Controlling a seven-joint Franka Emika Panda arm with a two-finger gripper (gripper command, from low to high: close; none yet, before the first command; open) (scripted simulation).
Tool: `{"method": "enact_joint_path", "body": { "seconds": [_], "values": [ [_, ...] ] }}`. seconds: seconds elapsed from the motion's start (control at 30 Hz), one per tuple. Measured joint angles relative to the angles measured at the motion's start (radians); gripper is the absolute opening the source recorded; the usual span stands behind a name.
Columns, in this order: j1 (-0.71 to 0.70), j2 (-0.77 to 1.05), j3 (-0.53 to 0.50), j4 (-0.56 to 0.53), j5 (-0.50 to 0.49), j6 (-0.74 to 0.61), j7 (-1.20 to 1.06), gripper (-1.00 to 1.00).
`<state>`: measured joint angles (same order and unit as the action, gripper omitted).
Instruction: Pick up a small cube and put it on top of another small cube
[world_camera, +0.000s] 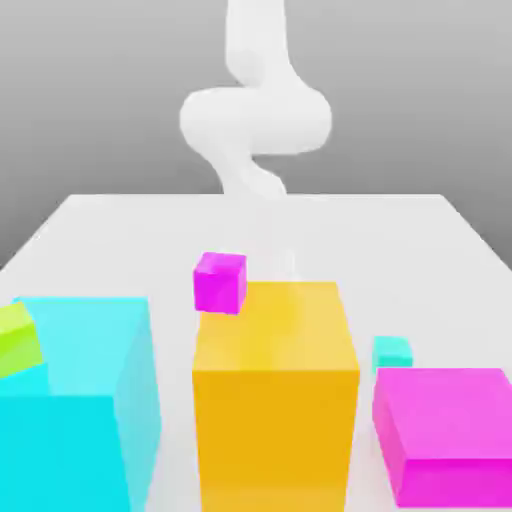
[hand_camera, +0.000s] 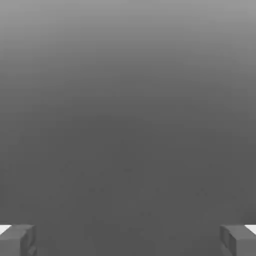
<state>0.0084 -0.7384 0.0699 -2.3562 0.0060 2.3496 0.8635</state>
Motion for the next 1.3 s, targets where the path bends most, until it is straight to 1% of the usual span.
{"method": "enact_joint_path", "body": {
  "seconds": [0.13,0.37,0.67,0.87,0.93,1.07,1.3],
  "values": [
    [0.015,0.106,0.107,-0.093,0.01,0.083,0.104,0.0],
    [0.042,0.293,0.262,-0.251,0.03,0.226,0.278,0.0],
    [0.095,0.524,0.421,-0.456,0.073,0.409,0.485,0.0],
    [0.164,0.65,0.492,-0.579,0.143,0.52,0.581,0.0],
    [0.163,0.67,0.5,-0.579,0.127,0.533,0.607,0.0],
    [0.148,0.706,0.501,-0.562,0.056,0.552,0.666,0.0],
    [0.141,0.781,0.462,-0.534,-0.134,0.597,0.808,0.0]
  ]
}}
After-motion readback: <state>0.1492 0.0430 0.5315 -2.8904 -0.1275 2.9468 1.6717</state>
